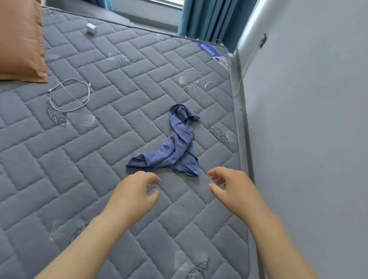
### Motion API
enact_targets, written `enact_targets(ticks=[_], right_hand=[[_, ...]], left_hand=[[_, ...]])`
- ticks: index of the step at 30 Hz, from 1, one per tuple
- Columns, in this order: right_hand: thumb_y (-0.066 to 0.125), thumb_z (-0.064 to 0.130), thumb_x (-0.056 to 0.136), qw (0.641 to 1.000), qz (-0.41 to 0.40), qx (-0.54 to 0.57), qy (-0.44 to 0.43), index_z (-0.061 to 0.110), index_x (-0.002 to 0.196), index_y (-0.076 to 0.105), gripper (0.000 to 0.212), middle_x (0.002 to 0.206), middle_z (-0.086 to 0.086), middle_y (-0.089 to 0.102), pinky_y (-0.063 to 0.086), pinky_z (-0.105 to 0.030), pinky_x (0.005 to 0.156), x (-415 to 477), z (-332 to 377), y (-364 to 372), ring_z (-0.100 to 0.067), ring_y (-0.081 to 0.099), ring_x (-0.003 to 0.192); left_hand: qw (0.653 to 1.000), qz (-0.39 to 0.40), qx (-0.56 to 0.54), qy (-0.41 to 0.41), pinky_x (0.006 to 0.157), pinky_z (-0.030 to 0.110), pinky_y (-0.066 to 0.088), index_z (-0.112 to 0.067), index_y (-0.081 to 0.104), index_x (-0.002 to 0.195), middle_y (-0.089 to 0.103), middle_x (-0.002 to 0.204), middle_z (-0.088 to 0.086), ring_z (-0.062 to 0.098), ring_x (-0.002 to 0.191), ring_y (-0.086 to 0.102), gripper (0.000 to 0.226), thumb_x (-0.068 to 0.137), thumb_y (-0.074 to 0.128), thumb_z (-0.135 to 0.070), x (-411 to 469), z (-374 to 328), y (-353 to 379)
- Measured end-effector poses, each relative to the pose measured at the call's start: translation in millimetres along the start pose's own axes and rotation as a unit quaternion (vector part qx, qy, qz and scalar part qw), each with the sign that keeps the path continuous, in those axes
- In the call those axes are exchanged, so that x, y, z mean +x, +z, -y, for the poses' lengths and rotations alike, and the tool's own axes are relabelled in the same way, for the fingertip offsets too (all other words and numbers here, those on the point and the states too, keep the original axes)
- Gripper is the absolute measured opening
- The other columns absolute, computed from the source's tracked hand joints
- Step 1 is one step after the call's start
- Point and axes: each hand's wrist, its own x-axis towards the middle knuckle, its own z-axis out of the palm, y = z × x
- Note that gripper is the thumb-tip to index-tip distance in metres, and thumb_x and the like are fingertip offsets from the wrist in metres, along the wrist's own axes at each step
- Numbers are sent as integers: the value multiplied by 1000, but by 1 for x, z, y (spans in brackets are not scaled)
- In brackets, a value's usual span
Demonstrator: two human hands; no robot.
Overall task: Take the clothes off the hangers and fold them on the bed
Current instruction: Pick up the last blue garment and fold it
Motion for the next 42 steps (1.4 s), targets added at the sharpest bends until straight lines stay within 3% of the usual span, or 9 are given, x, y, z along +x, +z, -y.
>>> enact_targets(ticks=[11, 18, 25, 27, 30, 32, 34, 37, 42], right_hand=[[54, 31, 94, 995, 75, -50, 33, 20, 132, 54, 40, 130, 4, 60, 43, -28, 93, 118, -95, 145, -14, 54, 119], [57, 26, 91, 997, 54, -47, 39, 12, 124, 54, 36, 126, -4, 58, 46, -36, 91, 192, -122, 230, -24, 54, 116], [58, 23, 93, 997, 58, -25, 37, 11, 152, 16, 73, 160, -9, 12, 39, -36, 104, 225, -133, 279, -25, 32, 140], [58, 22, 93, 997, 63, -14, 42, 11, 153, 15, 75, 158, -11, 18, 37, -35, 104, 233, -136, 285, -26, 32, 140], [60, 18, 90, 997, 54, -6, 53, 8, 135, 40, 50, 128, -13, 49, 43, -34, 84, 242, -139, 291, -29, 50, 114], [57, 15, 87, 998, 16, -16, 56, 7, 92, 50, 11, 96, -11, 54, 33, -32, 66, 241, -139, 293, -27, 50, 87], [56, 13, 86, 998, 12, -12, 53, 10, 66, 39, 26, 73, -7, 47, 25, -33, 60, 231, -139, 297, -27, 44, 74], [56, 14, 84, 998, 34, -11, 54, 15, 56, 27, 41, 58, -1, 33, 22, -33, 60, 197, -143, 305, -27, 38, 68], [53, 27, 87, 989, 97, -86, 72, 17, 60, 27, 38, 71, 0, 42, 23, -33, 60, 134, -160, 317, -25, 47, 74]], left_hand=[[993, 45, 70, -82, 92, 23, 41, -25, 56, 125, 57, 125, -8, 10, 113, 55, 35, 90, 56, -26, 92, 112, 127], [990, 23, 112, -82, 99, 29, 36, -17, 52, 128, 49, 132, 0, 21, 122, 46, 40, 90, 57, -28, 155, 176, 196], [992, 6, 101, -73, 111, 32, 26, -20, 57, 128, 19, 155, 9, 29, 138, 27, 39, 89, 59, -22, 186, 198, 232], [992, 14, 104, -76, 113, 32, 21, -20, 58, 128, 18, 156, 11, 29, 140, 22, 38, 90, 58, -23, 192, 203, 237], [990, 9, 124, -73, 110, 31, 24, -12, 60, 123, 30, 149, 11, 29, 136, 29, 35, 90, 57, -23, 202, 210, 240], [989, -17, 131, -63, 96, 29, 36, -4, 63, 113, 47, 132, 7, 26, 122, 44, 27, 90, 54, -17, 208, 212, 239], [990, -43, 123, -61, 86, 31, 42, -2, 65, 105, 56, 117, 6, 25, 109, 53, 22, 91, 53, -13, 210, 214, 237], [992, -63, 94, -52, 80, 36, 45, -3, 70, 92, 63, 99, 9, 28, 94, 60, 16, 89, 57, -12, 196, 211, 232], [995, 28, 98, -13, 62, 28, 34, -13, 63, 86, 55, 74, -5, 22, 77, 58, 8, 79, 66, -15, 135, 216, 239]])
